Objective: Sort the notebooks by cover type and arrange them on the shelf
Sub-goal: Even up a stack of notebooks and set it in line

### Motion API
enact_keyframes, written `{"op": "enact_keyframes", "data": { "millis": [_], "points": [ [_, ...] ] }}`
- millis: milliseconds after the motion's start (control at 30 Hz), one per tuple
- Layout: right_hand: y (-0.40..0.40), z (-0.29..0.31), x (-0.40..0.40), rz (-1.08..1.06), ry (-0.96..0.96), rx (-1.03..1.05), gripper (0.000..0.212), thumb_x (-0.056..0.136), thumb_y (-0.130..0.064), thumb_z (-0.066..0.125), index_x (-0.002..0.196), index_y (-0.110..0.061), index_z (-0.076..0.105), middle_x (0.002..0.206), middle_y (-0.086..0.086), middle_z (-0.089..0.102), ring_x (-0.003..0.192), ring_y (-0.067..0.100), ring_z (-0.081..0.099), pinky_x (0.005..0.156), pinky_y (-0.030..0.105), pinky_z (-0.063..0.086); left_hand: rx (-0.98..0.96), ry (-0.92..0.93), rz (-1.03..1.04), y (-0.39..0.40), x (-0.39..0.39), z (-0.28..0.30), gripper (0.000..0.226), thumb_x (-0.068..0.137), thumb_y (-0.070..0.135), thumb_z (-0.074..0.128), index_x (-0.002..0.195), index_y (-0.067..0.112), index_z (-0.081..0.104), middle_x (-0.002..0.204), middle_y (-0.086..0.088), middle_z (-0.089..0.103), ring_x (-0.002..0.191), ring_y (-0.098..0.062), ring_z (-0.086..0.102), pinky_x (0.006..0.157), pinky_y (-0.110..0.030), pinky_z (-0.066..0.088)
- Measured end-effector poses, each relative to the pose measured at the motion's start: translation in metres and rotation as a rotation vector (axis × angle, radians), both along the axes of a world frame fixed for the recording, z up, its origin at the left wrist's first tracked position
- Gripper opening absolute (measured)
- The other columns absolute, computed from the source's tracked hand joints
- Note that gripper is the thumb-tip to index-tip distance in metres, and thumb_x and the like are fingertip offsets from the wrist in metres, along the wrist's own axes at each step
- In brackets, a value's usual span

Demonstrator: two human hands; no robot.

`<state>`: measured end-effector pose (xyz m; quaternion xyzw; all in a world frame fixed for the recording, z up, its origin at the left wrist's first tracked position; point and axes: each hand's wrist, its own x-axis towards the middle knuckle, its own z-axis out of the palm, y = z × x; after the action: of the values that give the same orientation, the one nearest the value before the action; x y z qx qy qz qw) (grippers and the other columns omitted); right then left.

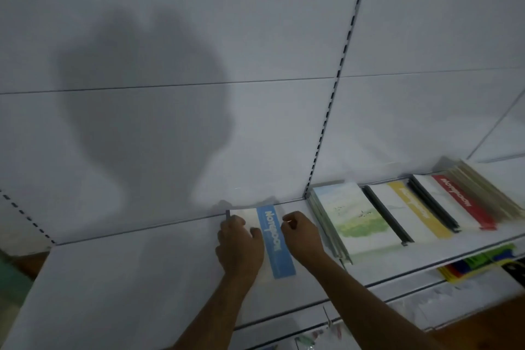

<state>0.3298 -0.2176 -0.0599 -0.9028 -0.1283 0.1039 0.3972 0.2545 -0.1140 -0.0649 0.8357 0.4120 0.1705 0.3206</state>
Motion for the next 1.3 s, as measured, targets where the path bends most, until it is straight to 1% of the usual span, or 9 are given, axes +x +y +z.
{"op": "enact_keyframes", "data": {
  "millis": [167, 367, 633, 767, 833, 933, 1067, 1200, 1300],
  "points": [
    [-0.032, 0.012, 0.015, -0.064, -0.052, 0.107, 0.020, 0.093, -0.019, 0.052, 0.109, -0.014, 0.062, 0.093, -0.002, 0.065, 0.084, 0.010, 0.061, 0.074, 0.020, 0.047, -0.031, -0.155, -0.224, -0.055, 0.032, 0.006, 0.021, 0.090, 0.029, 0.057, 0.107, 0.018, 0.052, 0.106, 0.000, 0.053, 0.097, -0.019, 0.056, 0.075, -0.032, 0.047],
    [-0.083, 0.021, 0.087, -0.138, -0.098, 0.102, 0.023, 0.093, -0.018, 0.050, 0.113, -0.013, 0.061, 0.100, 0.002, 0.064, 0.087, 0.015, 0.058, 0.075, 0.023, 0.041, -0.242, -0.017, -0.316, -0.100, 0.081, 0.003, 0.036, 0.091, 0.036, 0.054, 0.120, 0.015, 0.047, 0.117, -0.003, 0.056, 0.101, -0.018, 0.056, 0.078, -0.026, 0.041],
    [-0.154, 0.005, 0.173, -0.104, -0.006, -0.081, 0.053, 0.088, -0.032, 0.057, 0.135, -0.010, 0.045, 0.132, 0.017, 0.047, 0.120, 0.032, 0.047, 0.101, 0.040, 0.041, -0.634, 0.012, -0.045, -0.135, 0.158, 0.007, 0.070, 0.087, 0.045, 0.060, 0.142, 0.010, 0.032, 0.137, -0.013, 0.049, 0.118, -0.029, 0.053, 0.093, -0.032, 0.045],
    [-0.167, -0.001, 0.203, -0.013, 0.168, -0.025, 0.065, 0.092, -0.039, 0.054, 0.143, -0.005, 0.034, 0.145, 0.013, 0.039, 0.132, 0.029, 0.040, 0.108, 0.037, 0.034, -0.749, -0.026, 0.070, -0.134, 0.185, -0.032, 0.095, 0.054, 0.069, 0.062, 0.128, 0.010, 0.052, 0.116, -0.012, 0.064, 0.098, -0.029, 0.065, 0.089, -0.044, 0.055],
    [-0.166, -0.007, 0.211, 0.021, 0.311, 0.015, 0.066, 0.093, -0.043, 0.051, 0.144, -0.006, 0.033, 0.146, 0.012, 0.040, 0.132, 0.029, 0.041, 0.110, 0.036, 0.034, -0.775, -0.030, 0.086, -0.137, 0.189, -0.034, 0.087, 0.053, 0.066, 0.064, 0.119, 0.009, 0.061, 0.108, -0.011, 0.068, 0.093, -0.028, 0.067, 0.087, -0.045, 0.055],
    [-0.160, -0.024, 0.215, 0.042, 0.506, 0.124, 0.073, 0.084, -0.057, 0.050, 0.139, -0.010, 0.041, 0.129, 0.011, 0.055, 0.113, 0.027, 0.056, 0.100, 0.043, 0.046, -0.832, -0.047, 0.102, -0.144, 0.190, -0.011, 0.051, 0.083, 0.041, 0.066, 0.116, 0.002, 0.064, 0.103, -0.014, 0.068, 0.092, -0.029, 0.066, 0.090, -0.042, 0.053],
    [-0.156, -0.042, 0.218, -0.031, 0.525, 0.203, 0.083, 0.065, -0.061, 0.060, 0.128, -0.008, 0.049, 0.111, 0.009, 0.062, 0.095, 0.023, 0.063, 0.085, 0.042, 0.056, -0.970, -0.081, 0.194, -0.136, 0.197, -0.019, 0.081, 0.054, 0.056, 0.077, 0.115, 0.005, 0.064, 0.107, -0.017, 0.068, 0.095, -0.033, 0.066, 0.089, -0.047, 0.054],
    [-0.161, -0.028, 0.217, -0.087, 0.607, 0.238, 0.068, 0.078, -0.045, 0.069, 0.127, -0.003, 0.048, 0.114, 0.013, 0.060, 0.095, 0.024, 0.062, 0.065, 0.027, 0.051, -1.100, -0.109, 0.193, -0.133, 0.199, -0.015, 0.052, 0.073, 0.036, 0.078, 0.110, 0.002, 0.065, 0.103, -0.021, 0.068, 0.091, -0.035, 0.067, 0.081, -0.044, 0.057],
    [-0.166, -0.035, 0.219, -0.130, 0.660, 0.255, 0.071, 0.070, -0.047, 0.071, 0.122, -0.002, 0.053, 0.111, 0.015, 0.061, 0.093, 0.027, 0.064, 0.072, 0.033, 0.055, -1.209, -0.108, 0.140, -0.130, 0.198, -0.017, 0.051, 0.072, 0.032, 0.080, 0.110, 0.001, 0.067, 0.102, -0.022, 0.070, 0.094, -0.037, 0.067, 0.084, -0.048, 0.056]
  ]
}}
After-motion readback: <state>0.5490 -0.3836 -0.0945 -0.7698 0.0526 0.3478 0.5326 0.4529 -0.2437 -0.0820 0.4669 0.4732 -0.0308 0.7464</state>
